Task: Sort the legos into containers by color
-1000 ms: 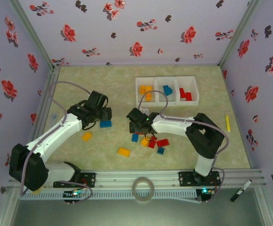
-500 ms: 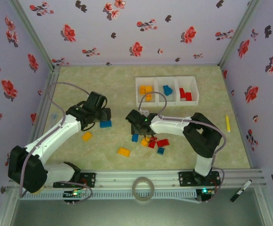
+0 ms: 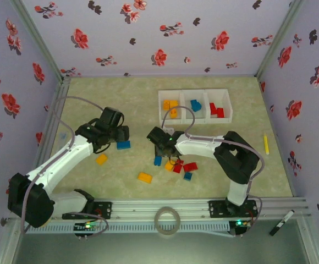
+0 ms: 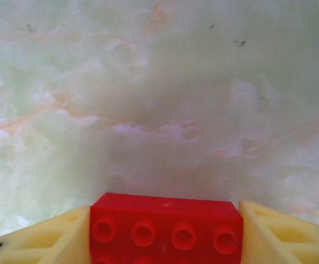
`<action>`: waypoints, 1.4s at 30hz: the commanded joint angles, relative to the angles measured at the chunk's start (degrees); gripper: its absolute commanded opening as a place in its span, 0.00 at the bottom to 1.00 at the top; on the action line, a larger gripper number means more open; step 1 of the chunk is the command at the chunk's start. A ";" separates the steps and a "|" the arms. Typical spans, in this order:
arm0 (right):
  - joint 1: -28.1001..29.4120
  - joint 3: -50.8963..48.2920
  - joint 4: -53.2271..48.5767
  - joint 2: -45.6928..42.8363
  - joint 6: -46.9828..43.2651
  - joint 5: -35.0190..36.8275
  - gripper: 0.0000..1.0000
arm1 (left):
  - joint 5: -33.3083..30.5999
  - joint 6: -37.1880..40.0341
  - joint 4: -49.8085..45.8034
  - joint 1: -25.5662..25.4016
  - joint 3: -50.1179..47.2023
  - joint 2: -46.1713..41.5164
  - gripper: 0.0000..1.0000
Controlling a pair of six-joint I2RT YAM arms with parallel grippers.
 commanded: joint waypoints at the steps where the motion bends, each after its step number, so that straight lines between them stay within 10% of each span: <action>1: -3.39 1.86 -3.21 -4.29 -4.05 3.38 0.52 | 0.76 -0.93 -0.93 0.50 -0.23 -1.64 0.65; 13: -24.03 7.73 -6.99 -15.29 -18.75 6.28 0.52 | 1.57 -1.37 -0.91 0.41 -0.23 -2.54 0.66; 23: -42.03 20.58 -5.39 -5.45 -25.52 -3.18 0.52 | 2.18 -1.71 -0.72 0.24 0.30 -2.45 0.66; 42: -48.23 38.09 -8.30 13.06 -27.28 -5.89 0.76 | 2.03 -2.53 -1.24 -0.69 0.87 -1.90 0.71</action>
